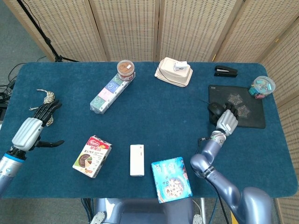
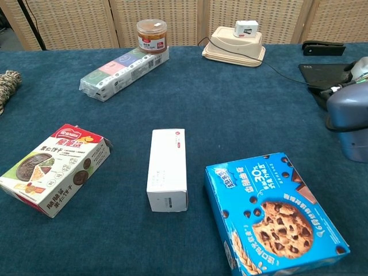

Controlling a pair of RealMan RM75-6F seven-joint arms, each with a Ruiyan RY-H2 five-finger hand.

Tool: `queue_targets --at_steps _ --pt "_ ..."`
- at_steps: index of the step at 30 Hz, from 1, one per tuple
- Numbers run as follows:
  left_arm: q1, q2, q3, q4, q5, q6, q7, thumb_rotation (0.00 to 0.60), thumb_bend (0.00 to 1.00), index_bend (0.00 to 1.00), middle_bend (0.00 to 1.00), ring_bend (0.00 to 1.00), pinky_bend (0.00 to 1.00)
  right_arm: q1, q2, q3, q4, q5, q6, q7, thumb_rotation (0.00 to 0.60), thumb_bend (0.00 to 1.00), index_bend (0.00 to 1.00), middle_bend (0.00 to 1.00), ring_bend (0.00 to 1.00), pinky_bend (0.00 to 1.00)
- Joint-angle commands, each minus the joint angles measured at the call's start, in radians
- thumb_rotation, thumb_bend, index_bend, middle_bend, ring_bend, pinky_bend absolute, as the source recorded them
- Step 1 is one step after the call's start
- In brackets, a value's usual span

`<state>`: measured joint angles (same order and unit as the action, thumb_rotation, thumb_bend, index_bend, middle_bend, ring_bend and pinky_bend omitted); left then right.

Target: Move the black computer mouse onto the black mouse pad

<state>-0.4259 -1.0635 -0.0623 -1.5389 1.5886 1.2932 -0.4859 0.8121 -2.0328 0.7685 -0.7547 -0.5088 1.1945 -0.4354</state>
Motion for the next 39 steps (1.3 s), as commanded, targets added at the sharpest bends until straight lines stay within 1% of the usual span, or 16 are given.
queue_targets --at_steps 1,4,6,8,11,12,14,16,18,19,23,30,34,36,39 --pt "0.000 -0.001 0.001 -0.001 0.000 0.000 0.002 0.600 0.02 0.00 0.00 0.00 0.00 -0.017 0.023 -0.013 -0.073 -0.029 0.047 0.006 0.600 0.52 0.13 0.06 0.00 0.07" --pt "0.001 -0.001 0.001 -0.002 0.001 0.001 0.008 0.600 0.02 0.00 0.00 0.00 0.00 -0.037 0.049 -0.028 -0.153 -0.065 0.090 0.019 0.600 0.51 0.13 0.05 0.00 0.05" --pt "0.002 -0.002 0.002 -0.003 0.002 0.003 0.014 0.600 0.02 0.00 0.00 0.00 0.00 -0.057 0.074 -0.045 -0.220 -0.098 0.116 0.029 0.600 0.47 0.12 0.05 0.00 0.03" --pt "0.003 -0.004 0.002 -0.004 0.003 0.006 0.022 0.600 0.02 0.00 0.00 0.00 0.00 -0.094 0.115 -0.073 -0.316 -0.132 0.138 0.033 0.600 0.38 0.11 0.03 0.00 0.01" --pt "0.007 -0.005 0.004 -0.007 0.004 0.012 0.034 0.600 0.02 0.00 0.00 0.00 0.00 -0.160 0.196 -0.125 -0.473 -0.176 0.148 0.020 0.600 0.21 0.07 0.00 0.00 0.00" --pt "0.010 -0.005 0.005 -0.007 0.004 0.015 0.041 0.600 0.02 0.00 0.00 0.00 0.00 -0.190 0.236 -0.147 -0.540 -0.192 0.145 0.015 0.600 0.19 0.06 0.00 0.00 0.00" --pt "0.015 -0.006 0.007 -0.008 0.003 0.020 0.053 0.600 0.02 0.00 0.00 0.00 0.00 -0.232 0.297 -0.184 -0.627 -0.222 0.134 0.014 0.600 0.12 0.04 0.00 0.00 0.00" --pt "0.023 -0.009 0.011 -0.009 0.004 0.029 0.079 0.600 0.02 0.00 0.00 0.00 0.00 -0.293 0.391 -0.241 -0.734 -0.275 0.103 0.036 0.600 0.04 0.01 0.00 0.00 0.00" --pt "0.032 -0.012 0.015 -0.008 0.009 0.041 0.103 0.600 0.02 0.00 0.00 0.00 0.00 -0.345 0.477 -0.289 -0.811 -0.325 0.066 0.078 0.600 0.00 0.00 0.00 0.00 0.00" --pt "0.037 -0.015 0.018 -0.008 0.012 0.048 0.117 0.600 0.02 0.00 0.00 0.00 0.00 -0.366 0.512 -0.309 -0.837 -0.350 0.052 0.098 0.600 0.00 0.00 0.00 0.00 0.00" --pt "0.069 -0.029 0.033 -0.025 0.025 0.089 0.177 0.600 0.02 0.00 0.00 0.00 0.00 -0.444 0.639 -0.406 -0.903 -0.472 0.029 0.171 0.600 0.00 0.00 0.00 0.00 0.00" --pt "0.146 -0.051 0.065 -0.035 0.034 0.173 0.245 0.600 0.02 0.00 0.00 0.00 0.00 -0.542 0.807 -0.559 -0.950 -0.657 0.013 0.267 0.600 0.00 0.00 0.00 0.00 0.00" --pt "0.204 -0.066 0.080 -0.012 0.022 0.231 0.290 0.600 0.02 0.00 0.00 0.00 0.00 -0.591 0.863 -0.634 -0.935 -0.746 0.028 0.324 0.600 0.00 0.00 0.00 0.00 0.00" --pt "0.224 -0.068 0.086 -0.007 0.016 0.245 0.309 0.600 0.02 0.00 0.00 0.00 0.00 -0.609 0.870 -0.656 -0.920 -0.778 0.051 0.330 0.600 0.00 0.00 0.00 0.00 0.00" --pt "0.246 -0.067 0.089 -0.002 0.016 0.272 0.332 0.600 0.02 0.00 0.00 0.00 0.00 -0.630 0.868 -0.671 -0.907 -0.805 0.092 0.323 0.600 0.00 0.00 0.00 0.00 0.00"
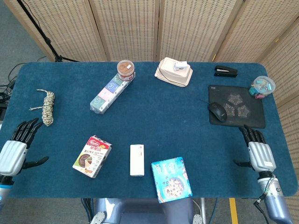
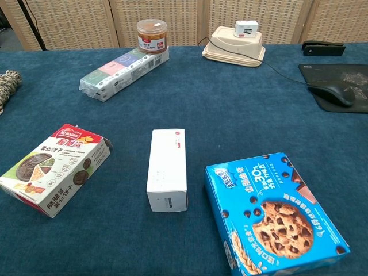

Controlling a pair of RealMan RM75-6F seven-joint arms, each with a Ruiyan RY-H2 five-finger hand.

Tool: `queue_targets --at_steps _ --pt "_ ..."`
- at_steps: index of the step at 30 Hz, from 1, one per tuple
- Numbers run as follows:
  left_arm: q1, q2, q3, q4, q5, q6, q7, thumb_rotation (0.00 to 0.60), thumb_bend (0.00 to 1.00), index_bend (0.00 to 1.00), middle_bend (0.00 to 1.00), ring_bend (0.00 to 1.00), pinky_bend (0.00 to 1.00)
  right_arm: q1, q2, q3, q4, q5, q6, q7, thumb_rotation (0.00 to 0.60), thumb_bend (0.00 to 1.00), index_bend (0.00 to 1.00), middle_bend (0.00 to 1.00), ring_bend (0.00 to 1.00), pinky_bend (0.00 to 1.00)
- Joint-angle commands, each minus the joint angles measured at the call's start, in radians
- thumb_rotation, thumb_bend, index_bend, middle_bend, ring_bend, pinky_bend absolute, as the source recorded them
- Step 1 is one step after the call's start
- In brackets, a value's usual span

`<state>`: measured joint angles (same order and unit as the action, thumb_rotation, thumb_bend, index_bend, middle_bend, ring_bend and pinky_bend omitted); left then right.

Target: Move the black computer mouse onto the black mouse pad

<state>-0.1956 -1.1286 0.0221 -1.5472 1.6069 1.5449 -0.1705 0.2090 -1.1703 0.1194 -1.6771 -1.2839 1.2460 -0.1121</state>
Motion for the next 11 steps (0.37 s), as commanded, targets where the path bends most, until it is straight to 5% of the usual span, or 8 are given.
queue_targets --at_steps 1,11 --pt "0.027 -0.003 0.005 0.007 -0.006 0.031 0.031 0.600 0.02 0.00 0.00 0.00 0.00 -0.037 0.001 -0.025 0.022 -0.041 0.065 -0.007 0.600 0.00 0.00 0.00 0.00 0.00" --pt "0.054 0.010 -0.008 -0.019 -0.063 0.006 0.070 0.600 0.02 0.00 0.00 0.00 0.00 -0.077 -0.054 -0.009 0.055 -0.111 0.229 -0.081 0.600 0.00 0.00 0.00 0.00 0.00"
